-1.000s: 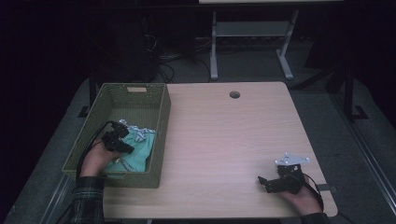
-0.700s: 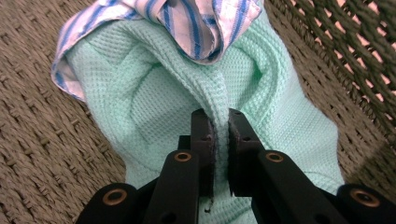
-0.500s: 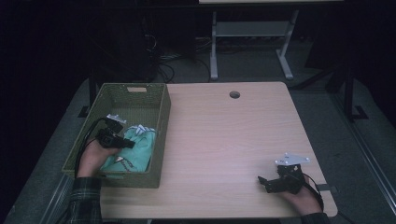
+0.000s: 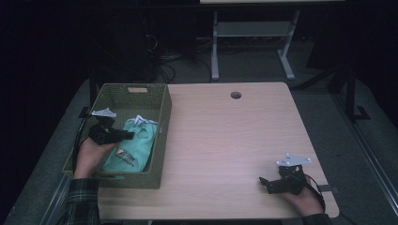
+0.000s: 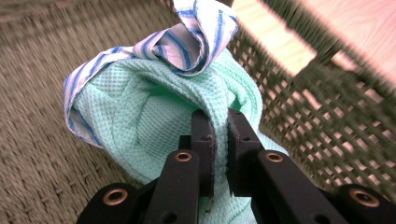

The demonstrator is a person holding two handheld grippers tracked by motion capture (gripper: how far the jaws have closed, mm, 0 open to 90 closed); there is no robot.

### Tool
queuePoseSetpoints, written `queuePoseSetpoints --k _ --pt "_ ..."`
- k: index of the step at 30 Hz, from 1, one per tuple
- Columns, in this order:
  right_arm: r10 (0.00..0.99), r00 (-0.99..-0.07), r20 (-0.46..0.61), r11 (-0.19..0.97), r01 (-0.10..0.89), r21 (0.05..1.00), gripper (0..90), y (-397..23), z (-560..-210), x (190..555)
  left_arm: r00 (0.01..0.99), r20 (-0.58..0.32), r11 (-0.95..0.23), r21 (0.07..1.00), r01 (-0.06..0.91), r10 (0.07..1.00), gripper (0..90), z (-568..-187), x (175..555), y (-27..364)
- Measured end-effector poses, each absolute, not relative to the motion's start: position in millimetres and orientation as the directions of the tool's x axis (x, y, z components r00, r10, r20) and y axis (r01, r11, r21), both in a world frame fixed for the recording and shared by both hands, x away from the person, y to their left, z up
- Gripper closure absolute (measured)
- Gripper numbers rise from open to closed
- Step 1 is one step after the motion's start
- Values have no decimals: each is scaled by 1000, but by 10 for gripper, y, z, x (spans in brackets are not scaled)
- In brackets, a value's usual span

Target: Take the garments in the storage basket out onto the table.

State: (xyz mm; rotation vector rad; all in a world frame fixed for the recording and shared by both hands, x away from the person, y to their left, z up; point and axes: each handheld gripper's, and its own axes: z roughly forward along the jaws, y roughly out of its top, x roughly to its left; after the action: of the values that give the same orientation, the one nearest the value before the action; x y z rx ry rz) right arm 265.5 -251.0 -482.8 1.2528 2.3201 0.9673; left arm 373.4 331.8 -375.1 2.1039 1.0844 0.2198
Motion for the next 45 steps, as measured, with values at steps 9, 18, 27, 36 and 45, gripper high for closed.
queuePoseSetpoints --k 9,18,27,36,45 --pt "829 -559 29 383 604 699 0 -2510 -4828 2655 635 -201 -310 740 597 746 825 -3614 3679 3345" --pt "830 -557 29 382 606 698 0 -2510 -4827 2654 636 -212 -277 766 579 742 826 -3530 3653 3355" --pt "830 -557 31 381 607 698 0 -2509 -4827 2653 632 -208 -252 790 558 746 826 -3400 3612 3352" --pt "830 -557 31 380 607 698 0 -2509 -4827 2653 628 -203 -231 810 538 752 827 -3247 3570 3343" --pt "830 -557 31 381 607 698 0 -2509 -4827 2653 628 -208 -208 826 523 750 827 -3095 3531 3320"
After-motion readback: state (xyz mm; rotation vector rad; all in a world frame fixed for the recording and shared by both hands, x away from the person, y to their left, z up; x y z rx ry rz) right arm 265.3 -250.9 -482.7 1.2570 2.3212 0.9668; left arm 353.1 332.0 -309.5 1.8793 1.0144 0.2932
